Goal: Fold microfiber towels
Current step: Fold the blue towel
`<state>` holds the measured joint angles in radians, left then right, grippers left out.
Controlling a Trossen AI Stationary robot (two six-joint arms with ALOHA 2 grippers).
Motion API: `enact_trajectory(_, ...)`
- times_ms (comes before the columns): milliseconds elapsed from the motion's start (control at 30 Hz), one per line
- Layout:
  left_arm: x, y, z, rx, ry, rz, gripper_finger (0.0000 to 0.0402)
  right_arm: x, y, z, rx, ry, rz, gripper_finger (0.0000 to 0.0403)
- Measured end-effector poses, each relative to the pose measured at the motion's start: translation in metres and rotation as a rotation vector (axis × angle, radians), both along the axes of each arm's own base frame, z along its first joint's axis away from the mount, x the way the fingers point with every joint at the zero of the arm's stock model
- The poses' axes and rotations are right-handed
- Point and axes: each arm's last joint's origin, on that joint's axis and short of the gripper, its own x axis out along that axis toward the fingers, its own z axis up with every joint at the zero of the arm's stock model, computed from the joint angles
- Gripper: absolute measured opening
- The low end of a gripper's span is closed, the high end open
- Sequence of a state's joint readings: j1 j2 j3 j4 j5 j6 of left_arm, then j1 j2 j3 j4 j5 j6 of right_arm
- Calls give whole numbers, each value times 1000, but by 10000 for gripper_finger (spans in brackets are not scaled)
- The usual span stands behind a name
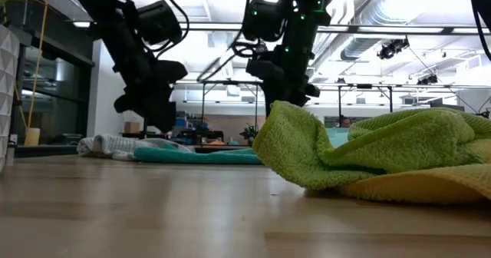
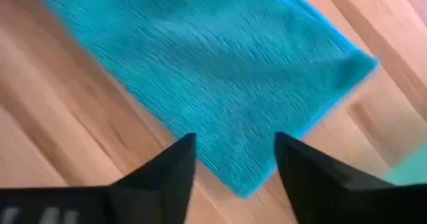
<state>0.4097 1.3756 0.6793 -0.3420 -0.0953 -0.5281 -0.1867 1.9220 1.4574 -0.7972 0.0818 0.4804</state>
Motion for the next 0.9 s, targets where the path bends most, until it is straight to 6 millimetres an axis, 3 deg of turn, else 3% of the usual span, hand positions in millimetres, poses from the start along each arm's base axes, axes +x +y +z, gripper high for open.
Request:
enact_trajectory(100,-1,1,-9,-4,28,-5,9,-2,1,-7,13,53,-15,91)
enact_trajectory(200,-2,0,-23,-16,48,-4,7,1,2,-18,27,78,-33,17)
enact_trajectory(400,3,-3,-37,-50,79,-21,1,3,8,-28,32,115,-80,21)
enact_trajectory(633,2,-5,-44,-68,132,-34,0,7,28,-60,81,224,-108,8)
enact_trajectory(900,-3,-10,-41,-127,158,-36,0,1,70,-56,105,290,-114,1)
